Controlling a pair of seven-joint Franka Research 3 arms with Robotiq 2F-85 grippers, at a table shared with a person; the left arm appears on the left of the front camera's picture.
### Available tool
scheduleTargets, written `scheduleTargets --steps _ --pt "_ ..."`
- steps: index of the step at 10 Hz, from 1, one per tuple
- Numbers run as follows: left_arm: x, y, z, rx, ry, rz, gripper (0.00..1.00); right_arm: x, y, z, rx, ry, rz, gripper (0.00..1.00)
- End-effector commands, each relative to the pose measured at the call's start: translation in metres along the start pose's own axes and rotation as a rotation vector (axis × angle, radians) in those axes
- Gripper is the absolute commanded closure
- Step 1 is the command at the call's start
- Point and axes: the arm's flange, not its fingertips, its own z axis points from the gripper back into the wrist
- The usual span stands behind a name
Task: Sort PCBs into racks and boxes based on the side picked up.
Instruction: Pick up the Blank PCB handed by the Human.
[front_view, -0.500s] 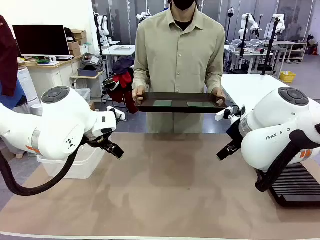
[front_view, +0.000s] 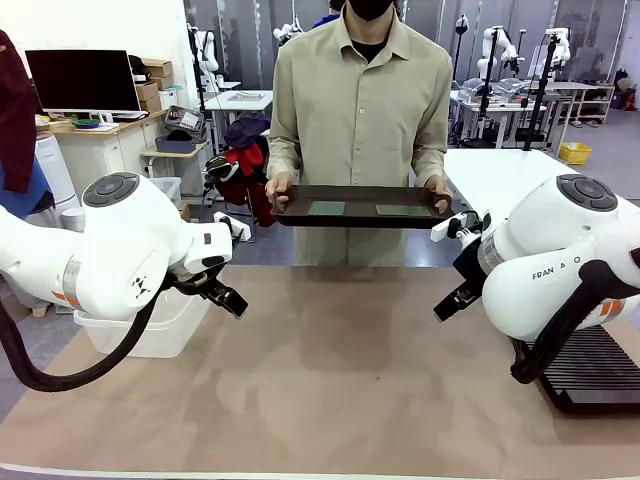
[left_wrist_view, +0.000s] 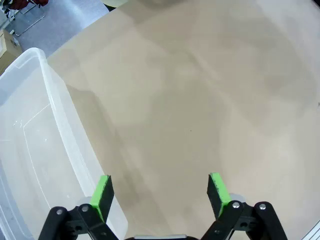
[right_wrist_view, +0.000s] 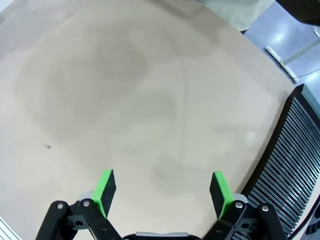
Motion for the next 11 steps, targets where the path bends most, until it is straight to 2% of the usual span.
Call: scheduleTargets --steps 1,9,10,11 --pt "0.000 0.000 0.000 0.000 0.000 0.000 0.00 0.000 0.000 0.000 0.000 0.000 0.000 0.00" --pt "0.000 0.000 0.000 0.000 0.000 0.000 0.00 0.000 0.000 0.000 0.000 0.000 0.000 0.00" --pt "0.000 -0.003 0.011 -0.092 0.043 -0.054 0.00 -0.003 0.011 0.012 0.048 0.017 -0.006 0.00" --pt "0.005 -0.006 0.012 -0.121 0.069 -0.031 0.00 0.000 -0.005 0.019 0.067 0.043 0.040 0.00"
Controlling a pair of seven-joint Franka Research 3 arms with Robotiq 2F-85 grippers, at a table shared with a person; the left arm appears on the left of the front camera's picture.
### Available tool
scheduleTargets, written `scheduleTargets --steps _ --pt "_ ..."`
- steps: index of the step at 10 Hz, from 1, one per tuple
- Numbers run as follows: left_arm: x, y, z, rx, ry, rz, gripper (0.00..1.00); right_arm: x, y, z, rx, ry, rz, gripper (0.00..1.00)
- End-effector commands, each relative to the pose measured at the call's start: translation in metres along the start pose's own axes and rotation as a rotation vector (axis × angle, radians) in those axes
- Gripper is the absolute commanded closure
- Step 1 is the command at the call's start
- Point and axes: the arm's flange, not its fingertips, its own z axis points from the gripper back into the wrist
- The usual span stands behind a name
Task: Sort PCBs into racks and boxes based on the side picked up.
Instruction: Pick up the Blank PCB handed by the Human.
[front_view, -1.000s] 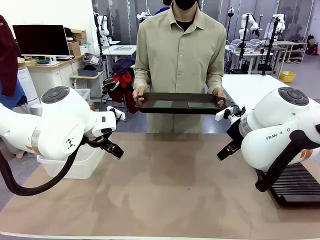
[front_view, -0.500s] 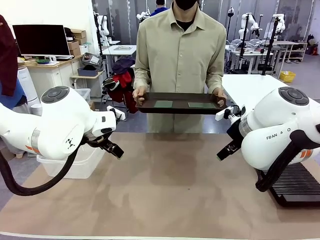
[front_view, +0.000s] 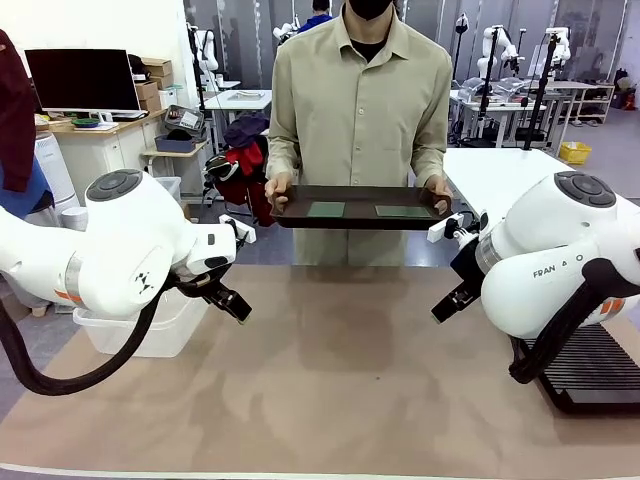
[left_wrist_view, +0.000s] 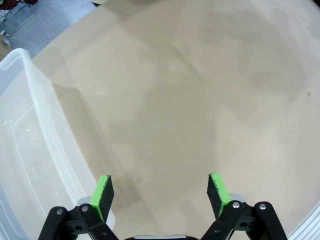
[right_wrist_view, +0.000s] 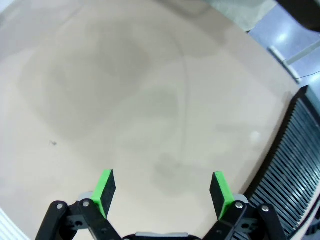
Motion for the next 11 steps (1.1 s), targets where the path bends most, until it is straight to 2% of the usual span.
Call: scheduleTargets --steps 1,2,4,5,6,8,11 --pt "0.003 0.010 0.016 -0.105 0.083 -0.078 0.00 -0.002 -0.015 0.020 0.072 0.035 0.012 0.00" --pt "0.000 0.017 0.027 -0.139 0.106 -0.146 0.00 -0.007 -0.011 0.024 0.103 0.021 -0.008 0.00" --pt "0.004 0.019 0.049 -0.193 0.069 -0.212 0.00 -0.008 -0.028 0.048 0.207 0.039 0.050 0.00" --pt "0.004 0.025 0.065 -0.225 0.042 -0.264 0.00 -0.009 -0.025 0.061 0.252 0.045 0.051 0.00" --pt "0.010 0.028 0.075 -0.248 -0.002 -0.287 0.00 -0.008 -0.036 0.076 0.235 0.044 0.073 0.00" --pt "0.016 0.037 0.103 -0.310 -0.081 -0.330 0.00 -0.006 -0.049 0.109 0.309 -0.002 0.085 0.00" --pt "0.029 0.055 0.139 -0.324 -0.185 -0.376 0.00 0.001 -0.071 0.157 0.379 -0.074 0.140 0.00"
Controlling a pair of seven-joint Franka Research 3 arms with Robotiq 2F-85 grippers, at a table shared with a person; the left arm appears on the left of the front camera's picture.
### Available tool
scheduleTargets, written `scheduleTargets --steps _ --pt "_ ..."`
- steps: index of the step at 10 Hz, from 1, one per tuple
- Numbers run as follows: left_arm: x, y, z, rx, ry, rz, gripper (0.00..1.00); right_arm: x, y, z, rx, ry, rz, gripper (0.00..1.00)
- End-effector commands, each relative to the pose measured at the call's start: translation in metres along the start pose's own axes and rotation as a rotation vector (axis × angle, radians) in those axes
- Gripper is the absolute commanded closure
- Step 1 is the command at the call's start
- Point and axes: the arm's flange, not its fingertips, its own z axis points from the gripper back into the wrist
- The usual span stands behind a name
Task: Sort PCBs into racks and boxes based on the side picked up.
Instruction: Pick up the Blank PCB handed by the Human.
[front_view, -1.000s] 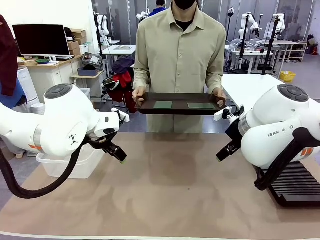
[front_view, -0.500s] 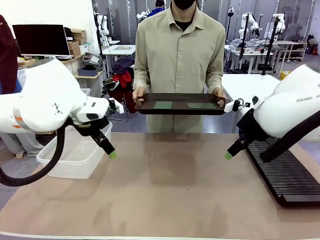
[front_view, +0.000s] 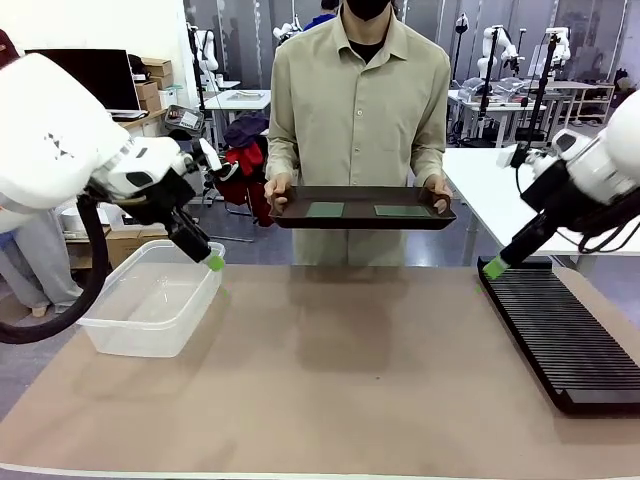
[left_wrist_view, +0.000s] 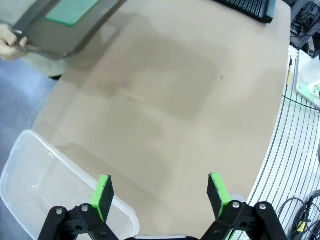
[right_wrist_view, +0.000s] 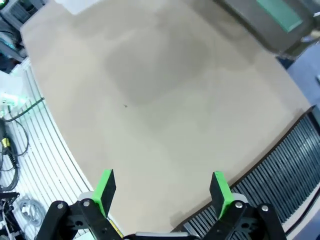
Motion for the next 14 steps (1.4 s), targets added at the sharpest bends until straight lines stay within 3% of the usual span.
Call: scheduleTargets --steps 1,3,4,5,9,10,14 --pt "0.001 0.019 0.017 -0.054 -0.109 -0.045 0.00 -0.002 -0.009 0.027 0.089 -0.087 0.070 0.00" --pt "0.004 0.023 0.034 -0.048 -0.176 -0.055 0.00 -0.003 -0.011 0.053 0.075 -0.152 0.099 0.00" --pt "0.008 0.020 0.035 -0.007 -0.175 -0.053 0.00 0.000 -0.010 0.052 -0.055 -0.145 0.067 0.00" --pt "0.008 0.020 0.036 -0.012 -0.130 -0.043 0.00 0.004 -0.005 0.053 0.049 -0.123 0.082 0.00" --pt "0.012 0.018 0.039 -0.001 -0.132 -0.048 0.00 0.003 -0.005 0.057 0.022 -0.120 0.076 0.00" --pt "0.016 0.024 0.052 -0.023 -0.138 -0.086 0.00 0.004 -0.020 0.072 0.049 -0.142 0.133 0.00" --pt "0.034 0.041 0.097 -0.052 -0.033 -0.200 0.00 0.015 -0.051 0.115 0.038 -0.158 0.203 0.00"
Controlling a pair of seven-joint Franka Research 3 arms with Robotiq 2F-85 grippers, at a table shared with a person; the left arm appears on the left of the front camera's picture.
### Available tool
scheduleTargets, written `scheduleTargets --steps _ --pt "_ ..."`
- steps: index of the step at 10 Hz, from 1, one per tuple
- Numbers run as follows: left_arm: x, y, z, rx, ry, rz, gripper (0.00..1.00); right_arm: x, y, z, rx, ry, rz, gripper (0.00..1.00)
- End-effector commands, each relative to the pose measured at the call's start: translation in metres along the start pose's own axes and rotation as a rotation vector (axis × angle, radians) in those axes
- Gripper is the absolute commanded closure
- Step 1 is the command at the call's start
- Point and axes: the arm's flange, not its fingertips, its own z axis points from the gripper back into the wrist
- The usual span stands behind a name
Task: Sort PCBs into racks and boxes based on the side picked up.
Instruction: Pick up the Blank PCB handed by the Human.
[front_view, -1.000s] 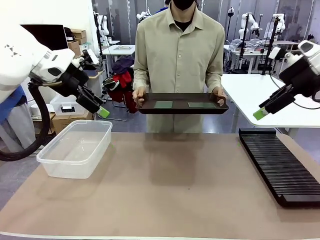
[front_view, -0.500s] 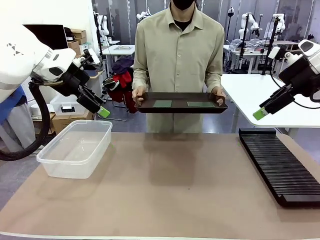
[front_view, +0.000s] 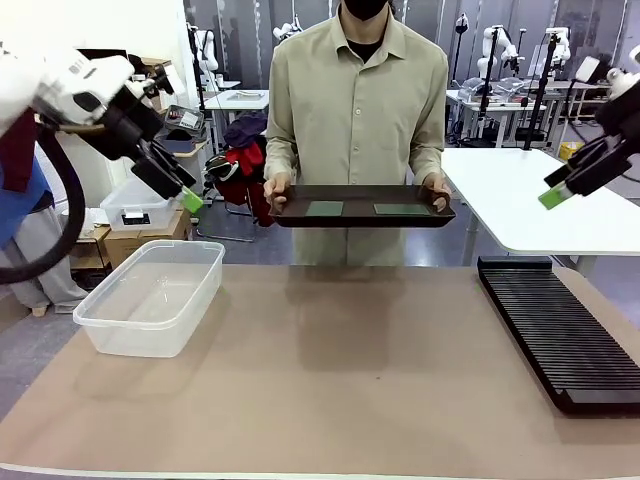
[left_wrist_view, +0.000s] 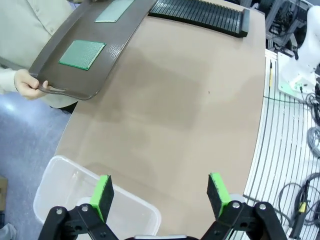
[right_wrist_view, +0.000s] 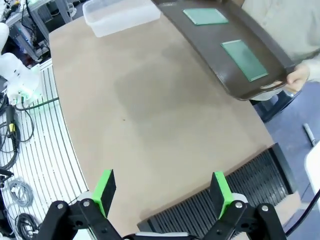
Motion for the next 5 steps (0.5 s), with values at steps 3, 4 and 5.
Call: scheduleTargets --steps 3,4,5 --pt "0.013 0.013 0.034 0.050 0.061 -0.112 0.00 0.019 -0.019 0.032 -0.045 0.014 0.027 0.00" --pt "0.014 0.013 0.039 0.093 0.070 -0.100 0.00 0.023 -0.019 0.036 -0.064 0.015 0.024 0.00" --pt "0.016 0.011 0.043 0.150 0.076 -0.081 0.00 0.026 -0.021 0.039 -0.080 0.010 0.023 0.00"
